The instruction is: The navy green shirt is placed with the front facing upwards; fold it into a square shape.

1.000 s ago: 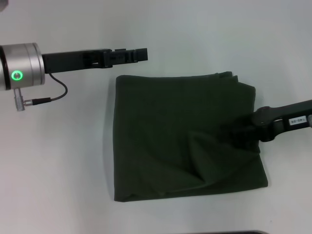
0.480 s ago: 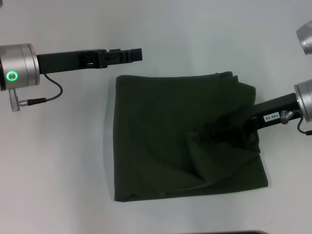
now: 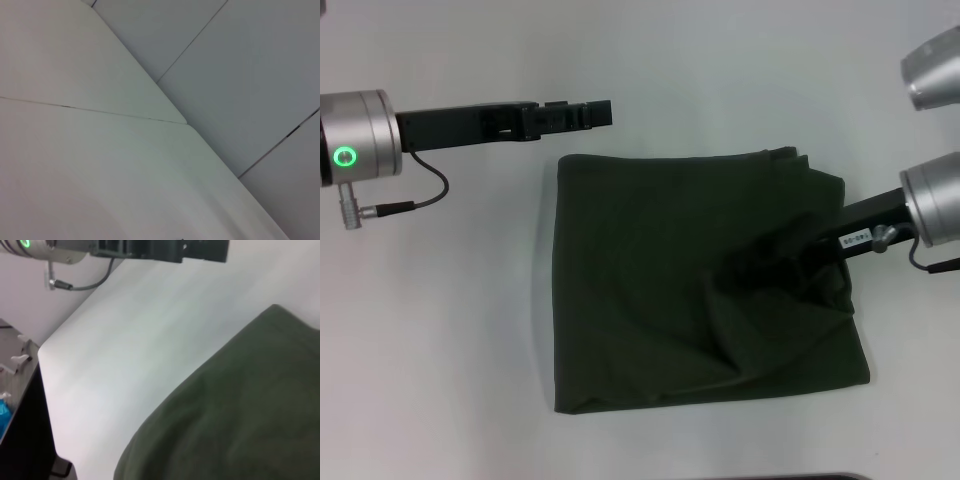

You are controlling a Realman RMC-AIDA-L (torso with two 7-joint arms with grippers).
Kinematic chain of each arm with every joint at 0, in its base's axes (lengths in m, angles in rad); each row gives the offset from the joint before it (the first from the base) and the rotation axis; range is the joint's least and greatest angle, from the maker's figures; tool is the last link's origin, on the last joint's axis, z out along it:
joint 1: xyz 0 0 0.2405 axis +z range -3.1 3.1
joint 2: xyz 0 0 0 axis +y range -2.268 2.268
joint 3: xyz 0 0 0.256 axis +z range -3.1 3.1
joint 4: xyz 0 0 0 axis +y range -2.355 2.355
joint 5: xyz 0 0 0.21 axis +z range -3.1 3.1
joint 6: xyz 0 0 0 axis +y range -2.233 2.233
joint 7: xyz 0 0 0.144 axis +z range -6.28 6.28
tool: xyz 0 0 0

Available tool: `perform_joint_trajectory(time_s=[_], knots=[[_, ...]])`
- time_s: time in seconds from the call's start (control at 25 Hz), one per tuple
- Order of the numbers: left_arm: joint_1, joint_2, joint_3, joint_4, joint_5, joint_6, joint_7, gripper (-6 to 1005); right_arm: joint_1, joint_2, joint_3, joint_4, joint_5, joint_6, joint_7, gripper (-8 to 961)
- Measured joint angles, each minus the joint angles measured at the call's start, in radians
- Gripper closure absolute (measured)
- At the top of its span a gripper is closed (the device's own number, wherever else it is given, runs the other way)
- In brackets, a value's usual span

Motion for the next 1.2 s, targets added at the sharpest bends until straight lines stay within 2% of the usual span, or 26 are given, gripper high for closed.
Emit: perform_joint_trajectory(time_s=[0.12, 0.52, 0.76, 0.96, 1.2], knots=[[0.0, 0.001, 0.001, 0.0, 0.0, 0.0, 0.0, 79, 0.015, 0.002, -0.008, 0.022, -0.007, 0.011, 0.0, 509], [0.0, 0.003, 0.001, 0.002, 0.001, -0.002, 0.003, 79, 0.018, 0.003, -0.017, 0.038, -0.012, 0.019, -0.007, 606], [0.0, 0.003, 0.001, 0.002, 0.011, -0.003, 0.005, 79, 0.008, 0.003, -0.016, 0.038, -0.012, -0.008, -0.029, 825], [0.001, 0.003, -0.001, 0.002, 0.011, -0.009, 0.006, 79, -0.03, -0.006, 0.011, 0.025, -0.002, -0.057, -0.067, 944], [-0.001, 0.0, -0.001, 0.002, 0.012, -0.01, 0.006, 78, -0.092, -0.022, 0.042, 0.008, 0.0, -0.102, -0.111, 944]])
